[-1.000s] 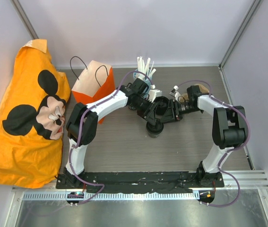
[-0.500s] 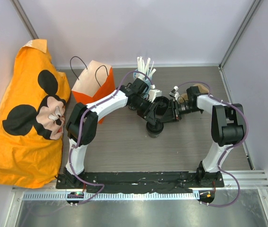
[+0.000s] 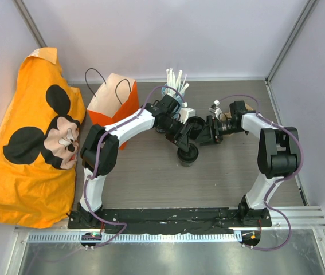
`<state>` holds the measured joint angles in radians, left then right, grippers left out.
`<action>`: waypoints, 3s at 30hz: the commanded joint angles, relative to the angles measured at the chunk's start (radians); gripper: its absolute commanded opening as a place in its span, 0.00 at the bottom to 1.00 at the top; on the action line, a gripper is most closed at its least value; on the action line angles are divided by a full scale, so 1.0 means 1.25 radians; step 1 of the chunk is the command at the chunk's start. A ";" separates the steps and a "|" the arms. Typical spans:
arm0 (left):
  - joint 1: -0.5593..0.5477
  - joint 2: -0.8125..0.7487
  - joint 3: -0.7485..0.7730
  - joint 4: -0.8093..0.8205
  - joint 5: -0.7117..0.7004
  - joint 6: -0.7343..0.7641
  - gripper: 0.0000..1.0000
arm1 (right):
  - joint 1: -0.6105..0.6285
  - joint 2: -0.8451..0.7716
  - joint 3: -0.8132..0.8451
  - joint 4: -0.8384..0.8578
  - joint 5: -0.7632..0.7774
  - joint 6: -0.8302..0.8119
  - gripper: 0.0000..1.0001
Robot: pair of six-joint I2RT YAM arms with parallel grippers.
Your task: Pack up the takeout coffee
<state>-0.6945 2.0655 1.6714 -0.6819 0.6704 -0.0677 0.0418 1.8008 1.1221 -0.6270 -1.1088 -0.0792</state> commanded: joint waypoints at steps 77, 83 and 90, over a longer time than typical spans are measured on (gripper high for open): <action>0.075 -0.127 -0.148 0.031 -0.041 0.016 1.00 | 0.148 -0.217 -0.056 0.051 0.351 0.072 0.88; 0.072 -0.126 -0.136 0.033 -0.028 0.008 1.00 | 0.157 -0.191 -0.030 0.043 0.379 0.041 0.87; 0.043 -0.121 -0.160 0.034 -0.020 0.010 1.00 | 0.158 -0.135 0.024 -0.015 0.368 -0.015 0.85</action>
<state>-0.6136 1.9583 1.4818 -0.6693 0.6258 -0.0521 0.2329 1.6093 1.0946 -0.6029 -0.6498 -0.0372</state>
